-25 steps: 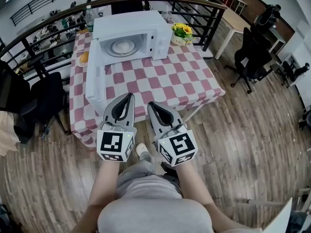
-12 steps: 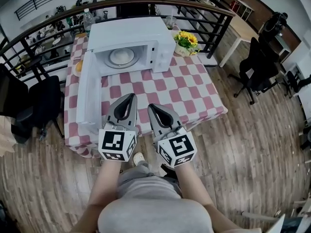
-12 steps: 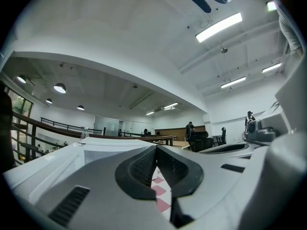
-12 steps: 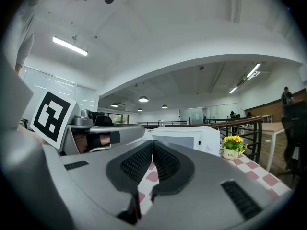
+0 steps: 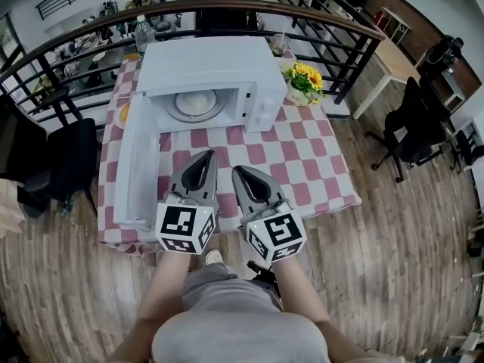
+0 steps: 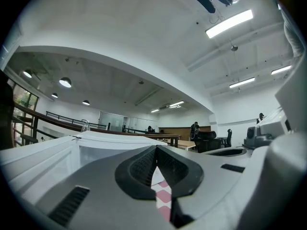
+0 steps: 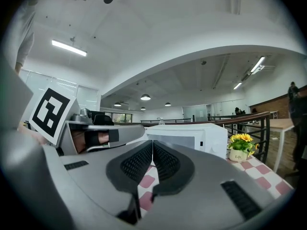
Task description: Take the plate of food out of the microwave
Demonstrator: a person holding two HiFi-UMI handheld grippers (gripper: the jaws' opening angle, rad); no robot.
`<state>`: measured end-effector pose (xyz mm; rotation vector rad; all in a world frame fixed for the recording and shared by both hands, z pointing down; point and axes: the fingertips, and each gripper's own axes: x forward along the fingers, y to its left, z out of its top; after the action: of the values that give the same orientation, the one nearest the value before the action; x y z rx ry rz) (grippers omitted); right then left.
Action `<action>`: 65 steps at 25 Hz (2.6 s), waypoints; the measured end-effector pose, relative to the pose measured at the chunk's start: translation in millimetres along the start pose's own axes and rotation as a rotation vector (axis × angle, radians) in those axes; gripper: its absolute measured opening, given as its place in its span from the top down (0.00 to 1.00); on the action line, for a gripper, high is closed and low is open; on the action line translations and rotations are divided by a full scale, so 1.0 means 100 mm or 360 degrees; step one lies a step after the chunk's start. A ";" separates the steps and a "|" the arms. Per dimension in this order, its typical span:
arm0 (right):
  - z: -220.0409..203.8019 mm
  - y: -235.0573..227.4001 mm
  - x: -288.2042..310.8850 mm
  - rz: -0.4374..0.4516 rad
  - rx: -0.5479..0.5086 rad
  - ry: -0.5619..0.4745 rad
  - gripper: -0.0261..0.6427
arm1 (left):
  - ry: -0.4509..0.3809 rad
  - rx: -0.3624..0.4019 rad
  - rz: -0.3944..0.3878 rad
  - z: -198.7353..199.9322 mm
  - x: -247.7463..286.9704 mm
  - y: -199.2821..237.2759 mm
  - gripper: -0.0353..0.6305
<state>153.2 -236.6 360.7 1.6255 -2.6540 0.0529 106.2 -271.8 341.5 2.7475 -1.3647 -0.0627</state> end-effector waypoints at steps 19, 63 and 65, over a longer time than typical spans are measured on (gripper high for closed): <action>-0.10 -0.31 0.33 0.0096 0.0002 0.0072 0.92 | 0.0079 -0.0259 0.0123 -0.24 0.36 0.35 0.95; -0.78 -0.88 1.72 0.0452 0.0015 0.0335 0.92 | 0.0214 -0.2017 0.0789 -1.99 1.52 1.82 0.55; -0.82 -0.90 1.76 0.0456 0.0023 0.0340 0.92 | 0.0243 -0.2084 0.0821 -2.08 1.57 1.86 0.53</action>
<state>153.7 -430.7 451.1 1.1554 -2.6971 0.2379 67.6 -498.8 563.3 1.2831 -1.2386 -0.4895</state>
